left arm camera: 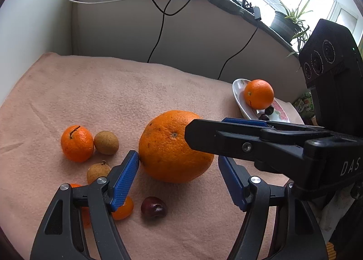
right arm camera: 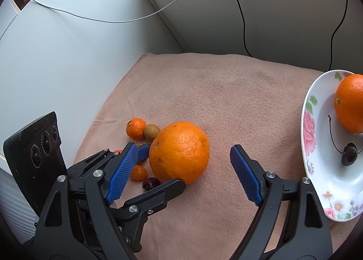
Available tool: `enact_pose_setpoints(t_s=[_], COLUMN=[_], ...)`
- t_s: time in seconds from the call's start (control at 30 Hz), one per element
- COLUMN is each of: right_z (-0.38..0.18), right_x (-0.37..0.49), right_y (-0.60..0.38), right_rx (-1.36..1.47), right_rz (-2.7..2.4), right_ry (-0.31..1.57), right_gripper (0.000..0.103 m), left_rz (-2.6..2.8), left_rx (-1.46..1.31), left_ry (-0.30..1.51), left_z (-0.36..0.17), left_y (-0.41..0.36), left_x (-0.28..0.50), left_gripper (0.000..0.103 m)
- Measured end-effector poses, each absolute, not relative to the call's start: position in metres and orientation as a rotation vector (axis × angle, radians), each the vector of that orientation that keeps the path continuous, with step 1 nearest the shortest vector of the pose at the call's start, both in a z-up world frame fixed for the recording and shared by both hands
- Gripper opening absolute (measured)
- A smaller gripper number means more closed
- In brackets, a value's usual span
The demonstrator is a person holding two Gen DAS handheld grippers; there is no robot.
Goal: Organize fruits
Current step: 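Move the right tool to the large orange and close around it, then lift the large orange with the right tool and carry it over the plate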
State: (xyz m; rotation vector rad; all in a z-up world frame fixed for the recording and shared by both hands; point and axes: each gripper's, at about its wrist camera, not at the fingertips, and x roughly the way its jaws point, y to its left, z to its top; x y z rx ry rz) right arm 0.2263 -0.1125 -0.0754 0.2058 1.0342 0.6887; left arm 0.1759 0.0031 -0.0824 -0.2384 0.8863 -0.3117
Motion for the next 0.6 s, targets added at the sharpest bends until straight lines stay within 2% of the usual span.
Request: enact_pose_setpoints(t_s=[0.6], right_z=[-0.092], right_x=[0.228], right_y=[-0.102], right_rx=[0.210], right_rz=[0.710], right_ry=[1.078], right_gripper=[0.063], left_rz=[-0.311], left_rx=[-0.230], left_ry=[0.890], left_z=[-0.085], left_y=[0.004], left_x=[0.182], left_gripper=[0.072])
